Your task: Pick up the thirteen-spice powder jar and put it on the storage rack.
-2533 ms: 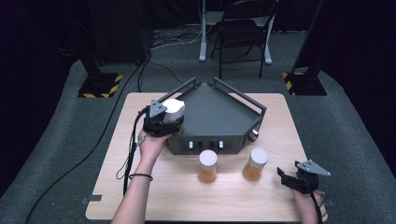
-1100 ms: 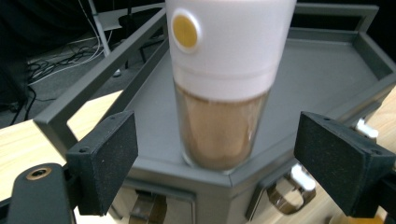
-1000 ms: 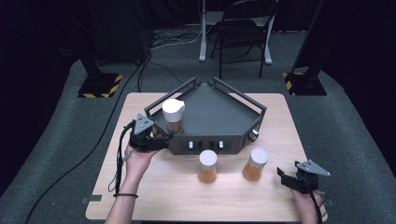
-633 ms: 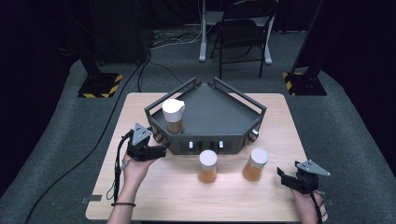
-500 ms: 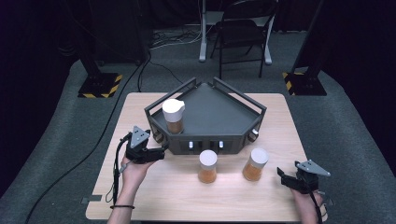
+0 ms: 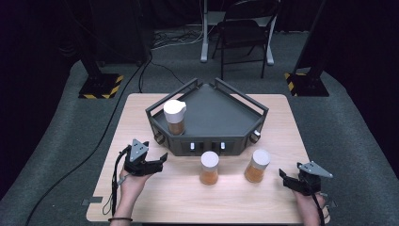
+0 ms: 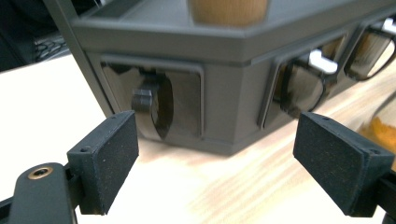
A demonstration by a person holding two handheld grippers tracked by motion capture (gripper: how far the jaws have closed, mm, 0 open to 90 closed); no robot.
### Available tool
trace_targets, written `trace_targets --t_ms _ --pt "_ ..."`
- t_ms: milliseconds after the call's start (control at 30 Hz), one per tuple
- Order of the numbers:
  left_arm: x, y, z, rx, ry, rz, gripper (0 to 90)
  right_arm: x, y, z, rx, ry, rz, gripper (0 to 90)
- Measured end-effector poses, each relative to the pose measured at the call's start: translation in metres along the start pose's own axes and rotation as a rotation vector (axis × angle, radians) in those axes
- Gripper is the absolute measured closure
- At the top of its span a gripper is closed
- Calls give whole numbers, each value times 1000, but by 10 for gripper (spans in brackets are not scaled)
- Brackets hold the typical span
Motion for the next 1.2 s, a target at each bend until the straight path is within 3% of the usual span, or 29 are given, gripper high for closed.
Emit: trace_targets --t_ms 233,667,1133,1200 --pt "3 -2 24 35 -20 -11 136 0 0 0 0 -1 -1 185" --pt "5 -5 51 101 -47 -17 134 0 0 0 0 -1 0 185" --pt "6 1 66 213 -50 -32 123 0 0 0 1 -1 0 185" --pt "6 0 66 210 -50 -30 120 0 0 0 1 -1 0 185"
Point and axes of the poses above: each handheld gripper's, and its own axes: y roughly forward along the jaws, z roughly out of its underside, x roughly to its left, the point moved 9 cm from there along y, roughly forward along the jaws, and after that the axes turned 9 degrees about -x, right-handed, at the moved point
